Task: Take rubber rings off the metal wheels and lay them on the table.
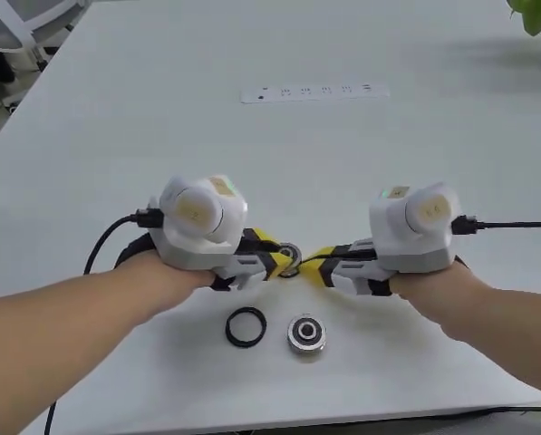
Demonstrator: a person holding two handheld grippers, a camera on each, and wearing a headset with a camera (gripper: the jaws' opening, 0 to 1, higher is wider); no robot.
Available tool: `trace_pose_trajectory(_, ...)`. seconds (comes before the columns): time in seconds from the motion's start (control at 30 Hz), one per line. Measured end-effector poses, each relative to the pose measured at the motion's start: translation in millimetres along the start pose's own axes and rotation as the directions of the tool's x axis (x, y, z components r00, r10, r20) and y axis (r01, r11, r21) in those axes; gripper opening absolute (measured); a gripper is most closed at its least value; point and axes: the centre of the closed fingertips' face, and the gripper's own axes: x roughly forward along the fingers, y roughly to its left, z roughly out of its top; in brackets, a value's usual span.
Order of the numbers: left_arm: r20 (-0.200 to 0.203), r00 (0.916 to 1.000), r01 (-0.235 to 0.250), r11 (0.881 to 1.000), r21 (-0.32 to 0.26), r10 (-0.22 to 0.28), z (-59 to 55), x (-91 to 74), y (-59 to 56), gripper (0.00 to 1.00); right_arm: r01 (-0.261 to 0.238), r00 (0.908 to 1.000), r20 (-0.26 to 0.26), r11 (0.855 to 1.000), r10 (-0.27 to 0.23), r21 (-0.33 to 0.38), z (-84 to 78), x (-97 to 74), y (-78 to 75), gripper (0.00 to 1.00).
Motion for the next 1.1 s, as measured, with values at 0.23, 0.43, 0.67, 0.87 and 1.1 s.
trace_pose_trajectory(0.23, -0.01, 0.9998, -0.019, 1.0, 0.006, 0.019, -0.9, 0.0, -0.1, 0.12, -0.02, 0.9987, 0.049, 0.987, 0.013, 0.158, 1.7, -2.9, 0.5, 0.0)
trace_pose_trajectory(0.43, -0.004, 0.9998, -0.02, 1.0, -0.013, 0.02, -1.6, -0.8, 0.8, 0.12, -0.046, 0.9947, 0.102, 0.955, 0.017, 0.292, 6.1, -8.3, -2.8, 0.0)
trace_pose_trajectory(0.67, -0.004, 0.9997, -0.026, 0.999, -0.019, 0.026, 0.2, 0.4, -4.3, 0.12, -0.046, 0.9918, 0.128, 0.942, 0.004, 0.331, 9.7, -12.9, -9.2, 0.0)
trace_pose_trajectory(0.87, -0.011, 0.9993, -0.036, 0.999, -0.014, 0.036, 0.3, 0.9, -5.0, 0.11, -0.056, 0.9902, 0.139, 0.936, 0.008, 0.348, 13.5, -14.1, -6.8, 0.0)
trace_pose_trajectory(1.1, -0.012, 0.9992, -0.038, 0.999, -0.023, 0.038, 0.4, 1.4, -5.0, 0.11, -0.058, 0.9921, 0.123, 0.953, 0.022, 0.298, 15.7, -14.1, -2.6, 0.0)
